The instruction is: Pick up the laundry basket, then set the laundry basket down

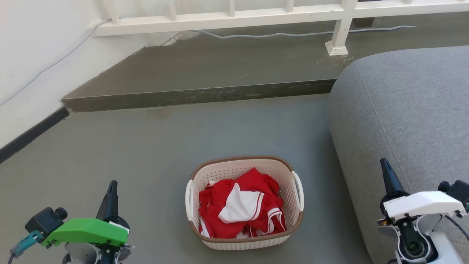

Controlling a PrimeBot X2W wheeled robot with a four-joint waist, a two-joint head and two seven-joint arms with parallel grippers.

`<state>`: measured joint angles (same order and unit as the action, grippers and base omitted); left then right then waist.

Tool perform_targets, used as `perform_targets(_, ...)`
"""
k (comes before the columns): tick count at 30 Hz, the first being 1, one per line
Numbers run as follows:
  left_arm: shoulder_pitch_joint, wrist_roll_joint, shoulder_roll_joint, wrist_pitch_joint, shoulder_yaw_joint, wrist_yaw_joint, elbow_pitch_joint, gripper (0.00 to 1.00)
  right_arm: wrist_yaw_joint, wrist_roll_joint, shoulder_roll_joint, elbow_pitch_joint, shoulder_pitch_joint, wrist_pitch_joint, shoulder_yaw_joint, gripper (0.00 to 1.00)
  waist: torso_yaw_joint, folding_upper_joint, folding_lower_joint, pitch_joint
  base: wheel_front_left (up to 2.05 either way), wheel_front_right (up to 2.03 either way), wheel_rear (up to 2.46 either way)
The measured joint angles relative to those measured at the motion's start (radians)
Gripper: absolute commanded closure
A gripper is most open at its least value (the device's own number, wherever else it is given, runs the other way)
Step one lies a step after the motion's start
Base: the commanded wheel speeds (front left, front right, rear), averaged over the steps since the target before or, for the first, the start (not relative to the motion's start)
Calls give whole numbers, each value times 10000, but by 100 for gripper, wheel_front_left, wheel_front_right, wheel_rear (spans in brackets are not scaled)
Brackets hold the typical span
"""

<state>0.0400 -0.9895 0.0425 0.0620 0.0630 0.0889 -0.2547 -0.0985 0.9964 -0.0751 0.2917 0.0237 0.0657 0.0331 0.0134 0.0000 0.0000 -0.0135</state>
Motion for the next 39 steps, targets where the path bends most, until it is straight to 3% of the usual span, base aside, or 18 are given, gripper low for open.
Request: perform_targets(39, 34, -4899, -12, -1335, -1108, 253, -190, 100, -155, 4855, 267, -48, 304, -1371, -1315, 100, -109, 0, 0, 88, 0, 0, 0)
